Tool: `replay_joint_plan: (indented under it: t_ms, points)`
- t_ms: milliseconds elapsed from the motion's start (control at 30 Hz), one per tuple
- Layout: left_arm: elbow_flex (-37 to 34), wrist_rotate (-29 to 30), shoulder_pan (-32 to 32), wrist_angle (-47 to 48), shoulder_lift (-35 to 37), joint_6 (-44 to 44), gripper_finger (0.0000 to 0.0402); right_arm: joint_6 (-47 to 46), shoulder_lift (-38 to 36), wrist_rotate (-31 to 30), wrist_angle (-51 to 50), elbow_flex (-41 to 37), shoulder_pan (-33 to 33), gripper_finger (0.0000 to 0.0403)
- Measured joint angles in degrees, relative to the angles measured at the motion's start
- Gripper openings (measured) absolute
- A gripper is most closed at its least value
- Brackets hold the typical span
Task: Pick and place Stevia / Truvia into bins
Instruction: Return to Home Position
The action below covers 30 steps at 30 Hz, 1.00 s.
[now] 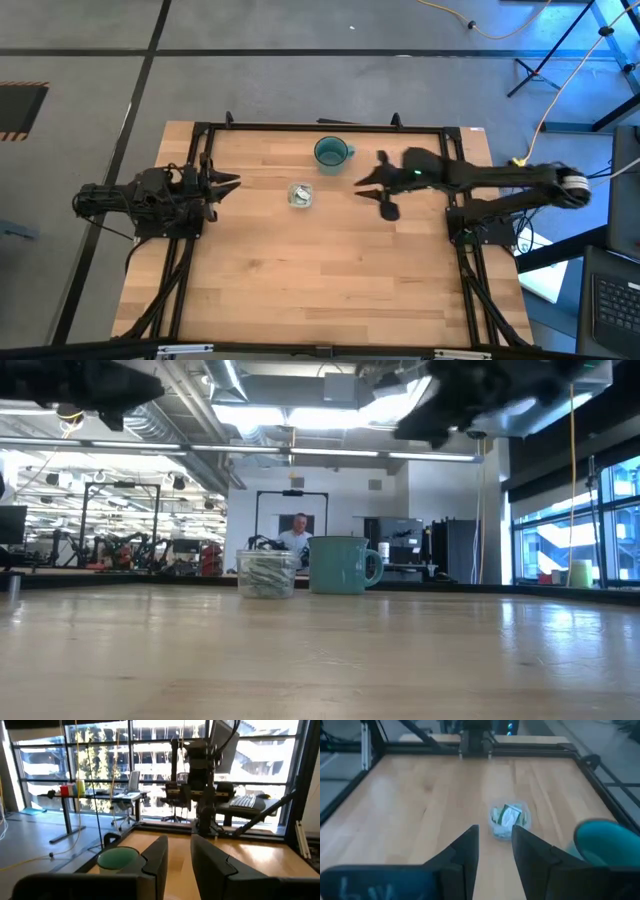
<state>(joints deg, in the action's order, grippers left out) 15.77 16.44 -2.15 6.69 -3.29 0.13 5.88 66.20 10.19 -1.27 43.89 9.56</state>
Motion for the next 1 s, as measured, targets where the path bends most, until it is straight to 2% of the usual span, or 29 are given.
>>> replay_joint_plan:
  t_ms: [200,500,667,867,1000]
  points:
    - [-5.3,0.6,0.0,-2.7,3.3,-2.0,0.0077,-4.6,-16.0,-3.1,3.2,-12.6,0.0,0.0119]
    - [-7.7,2.0,0.0,-6.7,3.2,-2.4,0.0081,-8.5,-35.6,-4.4,4.1,-23.5,0.0,0.0119]
    - [-8.0,2.2,0.0,-6.5,3.2,-3.0,0.0078,-9.7,-43.3,-4.9,4.0,-28.2,0.0,0.0119]
    - [-8.0,9.0,0.0,-5.0,3.2,-2.5,0.008,-10.1,-50.4,-11.5,2.7,-32.1,0.1,0.0119]
    - [-8.0,10.0,0.0,-3.1,3.2,-3.7,0.0081,-10.1,-53.8,-14.1,2.6,-34.2,0.1,0.0119]
